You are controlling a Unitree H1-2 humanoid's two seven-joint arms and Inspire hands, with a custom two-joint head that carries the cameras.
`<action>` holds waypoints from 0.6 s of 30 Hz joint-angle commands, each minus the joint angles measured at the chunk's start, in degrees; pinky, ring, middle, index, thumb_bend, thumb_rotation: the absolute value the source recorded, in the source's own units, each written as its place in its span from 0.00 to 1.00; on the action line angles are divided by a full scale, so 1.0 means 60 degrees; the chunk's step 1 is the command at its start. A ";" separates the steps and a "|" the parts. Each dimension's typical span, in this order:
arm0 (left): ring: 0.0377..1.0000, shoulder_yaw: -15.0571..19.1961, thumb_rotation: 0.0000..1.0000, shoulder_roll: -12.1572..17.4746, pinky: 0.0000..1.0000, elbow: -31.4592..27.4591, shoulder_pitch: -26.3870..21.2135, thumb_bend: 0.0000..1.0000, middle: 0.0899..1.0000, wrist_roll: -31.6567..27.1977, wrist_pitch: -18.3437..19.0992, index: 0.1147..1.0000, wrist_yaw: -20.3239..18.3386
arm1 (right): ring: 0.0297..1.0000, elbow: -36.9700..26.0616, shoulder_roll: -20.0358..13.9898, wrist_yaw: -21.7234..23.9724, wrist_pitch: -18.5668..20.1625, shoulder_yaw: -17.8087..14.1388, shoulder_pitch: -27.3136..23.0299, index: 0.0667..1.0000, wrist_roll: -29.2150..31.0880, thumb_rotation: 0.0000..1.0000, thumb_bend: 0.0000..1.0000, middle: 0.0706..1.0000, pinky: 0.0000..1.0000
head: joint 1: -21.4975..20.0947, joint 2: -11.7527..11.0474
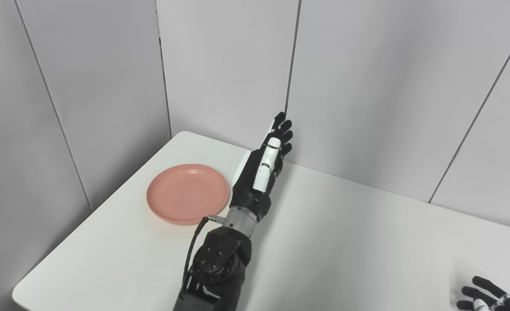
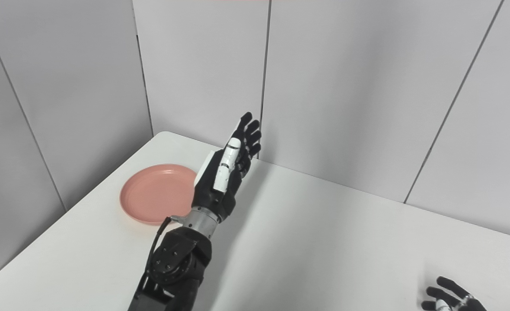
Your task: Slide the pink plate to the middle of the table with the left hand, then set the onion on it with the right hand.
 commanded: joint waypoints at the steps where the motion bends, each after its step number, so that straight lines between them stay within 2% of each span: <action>1: 1.00 0.0073 1.00 0.0129 1.00 -0.0314 -0.0464 0.47 1.00 0.0064 -0.0462 0.98 0.0094 | 0.42 -0.0110 0.0006 0.0001 -0.0573 -0.0067 -0.0254 0.57 0.0088 0.00 0.47 0.49 0.30 | 0.0006 -0.0011; 10: 0.98 0.0616 1.00 0.0571 0.98 -0.0515 -0.0604 0.46 0.98 0.0529 -0.0770 0.96 0.0677 | 0.42 -0.0092 -0.0050 0.0023 -0.0607 -0.0049 -0.0257 0.58 0.0058 0.00 0.47 0.49 0.30 | 0.0125 -0.0051; 14: 0.98 0.0927 1.00 0.0656 0.98 -0.0617 -0.0700 0.45 0.98 0.0854 -0.0771 0.97 0.1101 | 0.41 0.0012 -0.0066 0.0017 -0.0745 -0.0076 -0.0278 0.58 0.0056 0.00 0.47 0.49 0.29 | 0.0170 -0.0057; 18: 1.00 0.1130 1.00 0.0880 1.00 -0.0764 -0.0708 0.45 1.00 0.0945 -0.0679 0.97 0.1232 | 0.41 0.0093 -0.0074 0.0033 -0.0819 -0.0121 -0.0303 0.58 0.0121 0.00 0.47 0.49 0.29 | 0.0221 -0.0041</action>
